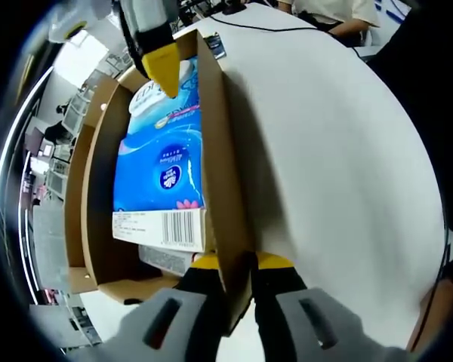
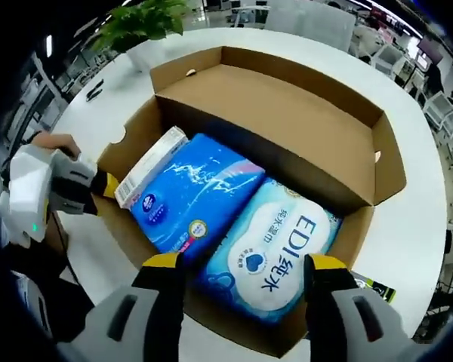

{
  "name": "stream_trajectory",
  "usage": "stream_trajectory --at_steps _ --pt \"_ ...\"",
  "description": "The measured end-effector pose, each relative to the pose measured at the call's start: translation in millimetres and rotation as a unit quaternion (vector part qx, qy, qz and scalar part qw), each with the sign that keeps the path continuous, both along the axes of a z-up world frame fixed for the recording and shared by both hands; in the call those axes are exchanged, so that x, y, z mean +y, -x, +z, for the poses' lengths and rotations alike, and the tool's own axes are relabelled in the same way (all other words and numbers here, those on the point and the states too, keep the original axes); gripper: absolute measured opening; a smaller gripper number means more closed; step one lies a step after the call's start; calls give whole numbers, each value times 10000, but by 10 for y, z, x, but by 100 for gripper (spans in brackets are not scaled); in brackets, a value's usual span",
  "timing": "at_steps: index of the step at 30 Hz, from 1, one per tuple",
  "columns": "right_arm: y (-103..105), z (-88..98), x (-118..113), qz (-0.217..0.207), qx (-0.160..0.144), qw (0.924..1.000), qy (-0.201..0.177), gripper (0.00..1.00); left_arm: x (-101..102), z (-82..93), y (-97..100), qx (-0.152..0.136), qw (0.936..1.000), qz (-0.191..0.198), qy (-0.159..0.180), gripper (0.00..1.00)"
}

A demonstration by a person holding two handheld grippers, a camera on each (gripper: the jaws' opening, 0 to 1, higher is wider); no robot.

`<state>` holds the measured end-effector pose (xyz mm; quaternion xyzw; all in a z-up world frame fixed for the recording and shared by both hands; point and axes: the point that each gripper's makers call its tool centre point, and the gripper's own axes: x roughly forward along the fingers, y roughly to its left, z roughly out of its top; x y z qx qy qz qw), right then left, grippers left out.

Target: Operate the shoe box by opening the lid, removing the specified soft item, and placing it in the target area until the item is outside and the box remains undamaged.

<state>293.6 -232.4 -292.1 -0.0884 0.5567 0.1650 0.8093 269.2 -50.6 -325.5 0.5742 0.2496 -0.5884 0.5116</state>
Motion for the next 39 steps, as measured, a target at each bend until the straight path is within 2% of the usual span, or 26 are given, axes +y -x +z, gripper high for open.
stream_trajectory --at_steps 3,7,12,18,24,31,34,37,39 --pt "-37 -44 -102 -202 49 9996 199 66 0 -3 -2 -17 10000 9 -21 10" --pt "-13 -103 -71 -358 201 9990 174 65 4 -5 -13 -15 10000 1 -20 10" --pt "1 -177 -95 -193 261 9969 713 66 2 -4 -11 -22 10000 -6 -16 10" --pt "-33 -187 -106 -388 285 9959 759 65 5 -3 -18 -18 10000 -26 -12 10" --pt "-216 -197 -215 -798 340 9927 840 62 8 -2 -21 -16 10000 -24 -6 10" --pt "-193 -179 -227 -1221 466 9886 742 58 12 -1 -40 -19 10000 -39 -11 10" --pt "-160 -214 -200 -1207 470 9873 924 59 13 0 -45 -15 10000 -35 -14 10" --pt "-171 -249 -188 -957 501 9860 1270 60 15 0 -48 -15 10000 -31 -23 10" --pt "-191 -243 -166 -888 395 9871 1275 60 13 4 -40 13 10000 -40 -10 10"
